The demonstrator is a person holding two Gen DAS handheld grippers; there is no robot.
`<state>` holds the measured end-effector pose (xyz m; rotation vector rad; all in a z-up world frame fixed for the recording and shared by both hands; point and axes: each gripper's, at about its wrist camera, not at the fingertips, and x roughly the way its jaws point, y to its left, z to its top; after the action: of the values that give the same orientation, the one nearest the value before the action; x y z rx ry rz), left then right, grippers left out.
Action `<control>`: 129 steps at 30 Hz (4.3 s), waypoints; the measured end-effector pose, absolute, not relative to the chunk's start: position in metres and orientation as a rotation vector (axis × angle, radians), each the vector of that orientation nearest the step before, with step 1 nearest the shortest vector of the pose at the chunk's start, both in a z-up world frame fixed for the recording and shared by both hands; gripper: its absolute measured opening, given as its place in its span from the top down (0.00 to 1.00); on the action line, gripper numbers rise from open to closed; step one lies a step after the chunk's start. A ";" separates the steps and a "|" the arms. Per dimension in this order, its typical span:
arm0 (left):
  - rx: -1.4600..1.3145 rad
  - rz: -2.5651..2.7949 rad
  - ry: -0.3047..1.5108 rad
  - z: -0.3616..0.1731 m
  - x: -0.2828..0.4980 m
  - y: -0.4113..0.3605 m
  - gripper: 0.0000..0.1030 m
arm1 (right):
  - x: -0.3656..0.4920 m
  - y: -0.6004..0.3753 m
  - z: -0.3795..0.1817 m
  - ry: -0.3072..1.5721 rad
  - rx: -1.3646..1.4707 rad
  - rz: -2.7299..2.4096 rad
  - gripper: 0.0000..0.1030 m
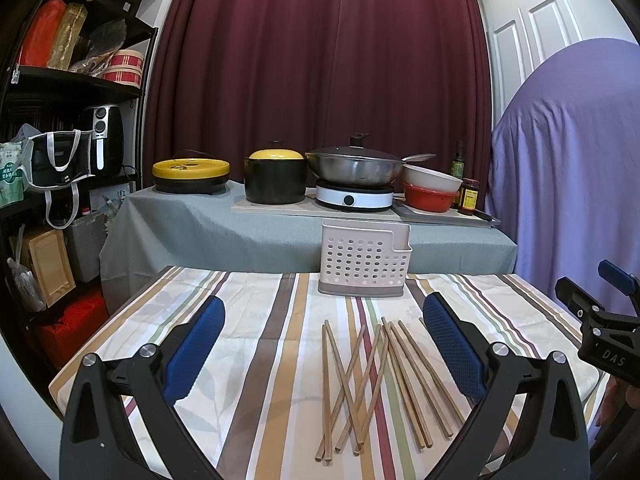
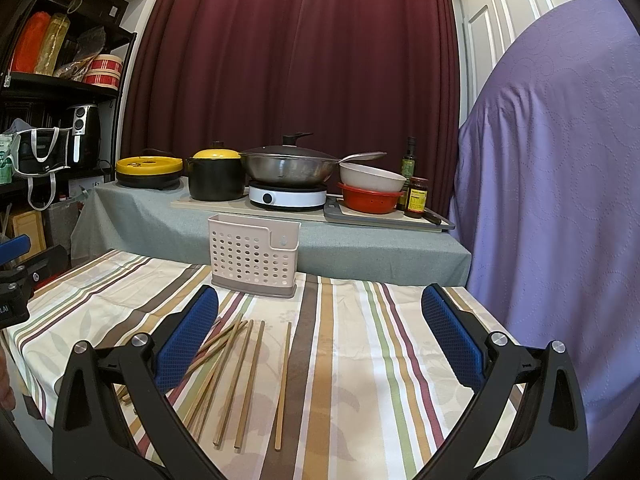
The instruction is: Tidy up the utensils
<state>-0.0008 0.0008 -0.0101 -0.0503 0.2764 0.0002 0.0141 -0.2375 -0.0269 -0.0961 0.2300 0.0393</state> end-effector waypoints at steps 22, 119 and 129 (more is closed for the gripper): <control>-0.057 -0.001 0.283 -0.008 0.000 0.004 0.06 | 0.014 -0.237 -0.027 0.230 -0.097 0.039 0.04; -0.027 -0.052 0.702 -0.135 0.036 -0.003 0.93 | 0.073 -0.241 -0.139 0.543 -0.048 0.158 0.36; -0.066 -0.016 0.698 -0.134 0.041 0.013 0.93 | 0.069 -0.234 -0.155 0.592 -0.080 0.188 0.45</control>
<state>0.0408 0.0133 -0.1338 -0.0655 0.6975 -0.0156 0.0690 -0.2341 -0.1546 -0.0796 0.5919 0.1882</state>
